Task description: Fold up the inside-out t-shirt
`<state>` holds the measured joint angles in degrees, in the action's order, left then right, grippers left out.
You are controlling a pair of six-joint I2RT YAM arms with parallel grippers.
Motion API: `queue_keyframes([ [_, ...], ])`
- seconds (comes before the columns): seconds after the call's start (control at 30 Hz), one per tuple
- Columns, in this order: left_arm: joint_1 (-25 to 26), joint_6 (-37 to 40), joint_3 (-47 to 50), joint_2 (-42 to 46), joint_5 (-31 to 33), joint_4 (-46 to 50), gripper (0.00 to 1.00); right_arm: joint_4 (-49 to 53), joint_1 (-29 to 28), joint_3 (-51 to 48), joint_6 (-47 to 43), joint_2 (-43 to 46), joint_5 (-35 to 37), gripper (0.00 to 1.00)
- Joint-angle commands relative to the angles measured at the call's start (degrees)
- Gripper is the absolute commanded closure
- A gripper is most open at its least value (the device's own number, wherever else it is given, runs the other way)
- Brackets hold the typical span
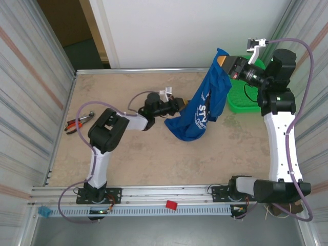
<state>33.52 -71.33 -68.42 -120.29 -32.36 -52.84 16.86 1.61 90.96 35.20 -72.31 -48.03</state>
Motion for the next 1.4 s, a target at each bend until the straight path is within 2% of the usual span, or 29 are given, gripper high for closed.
queue_keyframes([
  [0.0, -8.83, 1.9, -2.33, 9.88, -0.43, 2.89, 1.0, -5.91, 1.05, 4.61, 2.47, -4.77, -1.42, 1.0],
  [0.13, -16.24, 11.64, -15.14, 15.61, -2.28, 21.46, 1.0, -11.61, 1.25, 10.76, 5.87, -12.43, -2.89, 1.0],
  [0.3, -22.0, 15.88, -33.63, 13.79, -4.62, 37.76, 1.0, -20.01, 0.56, 19.41, 12.42, -20.55, -5.19, 1.0],
  [0.37, -21.99, 15.74, -34.56, 13.81, -5.8, 39.48, 0.71, -20.27, -0.21, 22.83, 14.03, -22.77, -5.83, 1.0],
  [0.4, -21.26, 15.98, -32.63, 14.74, -5.62, 40.07, 0.58, -19.8, -0.79, 24.41, 14.06, -23.4, -6.15, 1.0],
  [0.5, -17.81, 18.93, -22.73, 18.5, -5.02, 37.94, 0.4, -16.81, -2.12, 27.22, 12.63, -23.94, -6.05, 1.0],
  [0.57, -14.69, 22.26, -16.49, 20.58, -5.48, 35.87, 0.37, -15.56, -2.8, 27.03, 11.72, -23.52, -6.19, 1.0],
  [0.73, -6.04, 35.53, -6.29, 21.99, -1.72, 36.6, 0.32, -13.99, -4.34, 24.21, 10.33, -21.22, -5.66, 1.0],
  [0.8, -3.61, 39.74, -5.44, 20.97, 1.59, 38.84, 0.31, -13.88, -4.83, 22.82, 10.16, -19.85, -5.45, 1.0],
  [1.07, 1.14, 46.37, -10.49, 16.78, 10.77, 43.53, 0.29, -13.08, -7.13, 16.91, 8.1, -13.36, -4.26, 1.0],
  [1.2, 1.44, 47.26, -12.61, 14.68, 12.67, 44.15, 0.31, -13.08, -7.32, 13.45, 7.62, -10.42, -3.92, 1.0],
  [1.27, 1.41, 47.34, -13.37, 13.63, 11.06, 44.14, 0.41, -12.53, -7.23, 13.02, 7.33, -9.12, -3.89, 1.0],
  [1.3, 1.46, 47.31, -13.5, 13.36, 9.79, 43.76, 0.57, -12.32, -7.28, 12.86, 7.12, -8.63, -3.88, 1.0],
  [1.33, 1.46, 47.49, -13.44, 13.39, 8.95, 43.25, 0.82, -12.0, -7.1, 12.75, 6.87, -8.18, -3.83, 1.0],
  [1.37, 1.38, 47.93, -13.3, 13.94, 9.35, 43.66, 0.99, -11.31, -6.93, 12.67, 6.28, -7.62, -3.55, 1.0],
])
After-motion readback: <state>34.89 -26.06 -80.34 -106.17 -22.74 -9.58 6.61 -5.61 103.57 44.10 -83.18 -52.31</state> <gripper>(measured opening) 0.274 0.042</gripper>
